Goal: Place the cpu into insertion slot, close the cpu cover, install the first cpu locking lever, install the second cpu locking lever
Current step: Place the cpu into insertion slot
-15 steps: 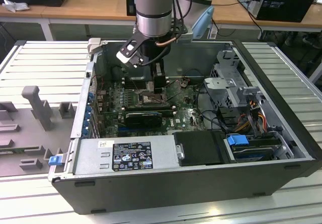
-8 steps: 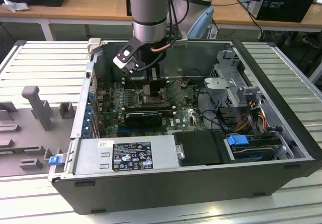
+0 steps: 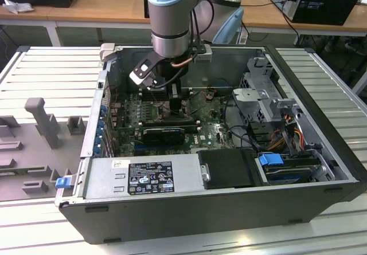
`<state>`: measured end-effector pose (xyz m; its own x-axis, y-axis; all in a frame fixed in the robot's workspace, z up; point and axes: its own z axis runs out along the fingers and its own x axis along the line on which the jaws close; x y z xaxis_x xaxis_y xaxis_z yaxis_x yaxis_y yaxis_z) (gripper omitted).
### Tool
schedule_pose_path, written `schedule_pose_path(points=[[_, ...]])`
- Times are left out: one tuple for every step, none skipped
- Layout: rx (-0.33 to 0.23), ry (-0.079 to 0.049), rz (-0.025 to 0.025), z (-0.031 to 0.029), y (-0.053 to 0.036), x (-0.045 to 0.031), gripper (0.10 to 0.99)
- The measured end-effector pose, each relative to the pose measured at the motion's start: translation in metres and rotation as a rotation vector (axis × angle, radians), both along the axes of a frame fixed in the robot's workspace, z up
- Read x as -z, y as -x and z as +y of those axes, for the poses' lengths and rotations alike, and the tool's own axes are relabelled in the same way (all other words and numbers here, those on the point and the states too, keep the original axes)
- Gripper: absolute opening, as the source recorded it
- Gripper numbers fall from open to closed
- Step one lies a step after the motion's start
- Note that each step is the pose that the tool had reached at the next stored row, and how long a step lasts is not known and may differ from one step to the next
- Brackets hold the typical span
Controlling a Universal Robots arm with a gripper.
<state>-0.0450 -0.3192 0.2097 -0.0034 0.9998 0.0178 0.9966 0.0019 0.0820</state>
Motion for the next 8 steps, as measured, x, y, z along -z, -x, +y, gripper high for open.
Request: schedule_pose_path(points=[[0.000, 0.000, 0.0014, 0.0001, -0.0001, 0.0019, 0.529], [0.000, 0.000, 0.0028, 0.0001, -0.0005, 0.0035, 0.529], [0.000, 0.000, 0.0034, 0.0001, -0.0006, 0.0043, 0.529], [0.000, 0.000, 0.0039, 0.0001, -0.0010, 0.0051, 0.529], [0.000, 0.000, 0.0052, 0.0001, -0.0018, 0.0068, 0.529], [0.000, 0.000, 0.0057, 0.0001, -0.0020, 0.0080, 0.529], [0.000, 0.000, 0.0058, 0.0001, -0.0020, 0.0081, 0.529], [0.000, 0.000, 0.0059, 0.0000, -0.0020, 0.0081, 0.529]])
